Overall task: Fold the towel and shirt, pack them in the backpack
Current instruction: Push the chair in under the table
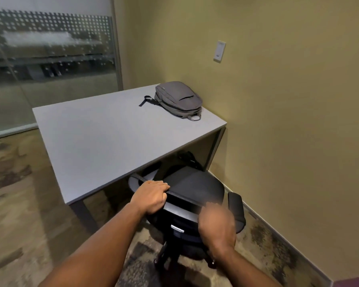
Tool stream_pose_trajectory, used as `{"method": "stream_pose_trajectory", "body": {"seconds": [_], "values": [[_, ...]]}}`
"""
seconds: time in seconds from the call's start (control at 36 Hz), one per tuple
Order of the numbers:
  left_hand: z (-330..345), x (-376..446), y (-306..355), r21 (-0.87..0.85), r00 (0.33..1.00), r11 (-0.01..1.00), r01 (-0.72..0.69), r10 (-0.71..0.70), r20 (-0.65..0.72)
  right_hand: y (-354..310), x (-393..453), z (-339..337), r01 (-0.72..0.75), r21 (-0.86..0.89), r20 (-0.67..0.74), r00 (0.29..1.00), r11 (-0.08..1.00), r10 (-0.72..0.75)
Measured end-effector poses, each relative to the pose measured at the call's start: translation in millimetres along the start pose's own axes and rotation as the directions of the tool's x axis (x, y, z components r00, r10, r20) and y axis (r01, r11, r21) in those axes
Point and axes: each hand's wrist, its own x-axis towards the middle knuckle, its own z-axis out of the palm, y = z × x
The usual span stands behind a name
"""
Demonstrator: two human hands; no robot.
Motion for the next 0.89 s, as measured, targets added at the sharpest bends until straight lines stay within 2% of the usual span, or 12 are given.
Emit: {"method": "stream_pose_trajectory", "body": {"seconds": [0.33, 0.44, 0.61, 0.75, 0.89], "values": [[2, -52, 12, 0.001, 0.98, 0.983, 0.182, -0.181, -0.077, 4, 5, -5, 0.214, 0.045, -0.033, 0.976, 0.976, -0.213], [2, -66, 18, 0.0, 0.963, 0.973, 0.232, -0.23, -0.139, 4, 13, -8, 0.292, 0.055, -0.001, 0.956, 0.955, -0.292], [1, -79, 30, -0.03, 0.924, 0.945, 0.327, -0.326, -0.198, 6, 31, -4, 0.396, 0.076, -0.048, 0.918, 0.915, -0.394], [-6, -86, 44, 0.058, 0.909, 0.928, 0.367, -0.345, -0.235, 4, 51, -4, 0.468, 0.061, 0.042, 0.881, 0.881, -0.471], [-6, -84, 47, -0.014, 0.864, 0.886, 0.463, -0.454, -0.216, 1, 71, -3, 0.516, 0.071, 0.09, 0.849, 0.854, -0.52]]}}
